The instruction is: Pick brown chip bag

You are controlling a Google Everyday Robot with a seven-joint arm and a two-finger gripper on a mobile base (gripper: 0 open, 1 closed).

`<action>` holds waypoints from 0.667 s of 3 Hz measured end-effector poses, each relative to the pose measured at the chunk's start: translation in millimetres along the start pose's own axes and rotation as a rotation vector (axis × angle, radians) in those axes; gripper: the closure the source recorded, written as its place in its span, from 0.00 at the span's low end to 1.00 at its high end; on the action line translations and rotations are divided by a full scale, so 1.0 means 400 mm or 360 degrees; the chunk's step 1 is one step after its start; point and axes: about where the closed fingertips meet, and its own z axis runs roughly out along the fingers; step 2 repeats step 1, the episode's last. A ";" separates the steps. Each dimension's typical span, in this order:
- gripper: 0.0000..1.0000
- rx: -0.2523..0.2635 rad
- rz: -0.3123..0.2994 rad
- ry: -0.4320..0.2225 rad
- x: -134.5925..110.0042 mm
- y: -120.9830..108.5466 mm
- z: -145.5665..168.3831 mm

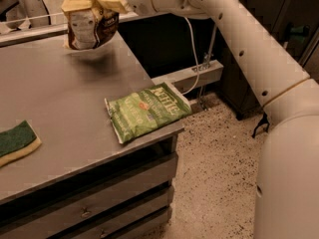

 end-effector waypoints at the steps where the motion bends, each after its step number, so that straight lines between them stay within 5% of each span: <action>1: 1.00 0.0000 0.0000 0.0000 0.000 0.000 0.000; 2: 1.00 0.0000 0.0000 0.0000 0.000 0.000 0.000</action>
Offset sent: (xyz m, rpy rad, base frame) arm 0.0000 0.0000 0.0000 0.0000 0.0000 0.0000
